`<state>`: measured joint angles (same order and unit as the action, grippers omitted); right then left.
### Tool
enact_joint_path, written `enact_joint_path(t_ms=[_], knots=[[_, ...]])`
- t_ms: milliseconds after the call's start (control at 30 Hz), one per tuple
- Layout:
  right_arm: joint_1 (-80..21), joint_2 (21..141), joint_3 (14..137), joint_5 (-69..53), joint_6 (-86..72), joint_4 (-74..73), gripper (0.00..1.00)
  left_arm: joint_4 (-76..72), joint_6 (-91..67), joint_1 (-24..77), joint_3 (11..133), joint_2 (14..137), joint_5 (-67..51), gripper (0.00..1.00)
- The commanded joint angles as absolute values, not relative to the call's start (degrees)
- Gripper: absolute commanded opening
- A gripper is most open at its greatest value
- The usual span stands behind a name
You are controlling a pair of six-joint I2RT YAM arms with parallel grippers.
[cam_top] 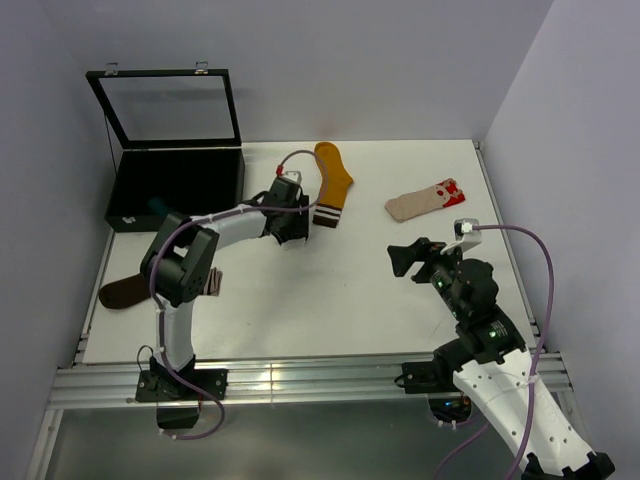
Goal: Roll the socks
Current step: Move the sock to the center of the board.
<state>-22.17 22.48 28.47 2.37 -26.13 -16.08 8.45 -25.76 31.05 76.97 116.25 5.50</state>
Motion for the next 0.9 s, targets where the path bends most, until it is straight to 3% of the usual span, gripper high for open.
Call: enact_joint_path(t_ms=[0, 233, 467, 533, 567, 600, 867], knots=[[-21.8, 21.3, 28.0, 3.1, -26.1, -15.7, 0.91, 14.9, -27.9, 35.9, 72.1, 113.7, 6.5, 0.69], [-21.9, 19.6, 27.3, 4.7, -25.2, -16.7, 0.91, 15.8, -29.5, 40.8, 67.1, 107.0, 8.7, 0.71], [-21.8, 18.9, 27.3, 5.2, -25.3, -17.1, 0.91, 16.8, -28.7, 43.1, 69.9, 100.0, 11.0, 0.85], [-21.9, 19.0, 27.5, 7.8, -27.5, -18.2, 1.0, 17.2, -28.0, 43.2, 70.5, 97.9, 11.4, 0.89], [-21.9, 19.2, 27.6, 10.9, -28.8, -18.8, 1.0, 17.2, -27.2, 43.2, 70.4, 97.1, 11.9, 0.98], [-21.8, 19.3, 27.7, 11.5, -29.7, -19.6, 1.0, 17.0, -26.7, 43.2, 69.8, 96.2, 12.4, 0.99], [-21.9, 20.7, 27.9, 13.1, -34.0, -21.4, 1.0, 12.9, -26.4, 43.2, 61.4, 83.0, 19.1, 0.99]])
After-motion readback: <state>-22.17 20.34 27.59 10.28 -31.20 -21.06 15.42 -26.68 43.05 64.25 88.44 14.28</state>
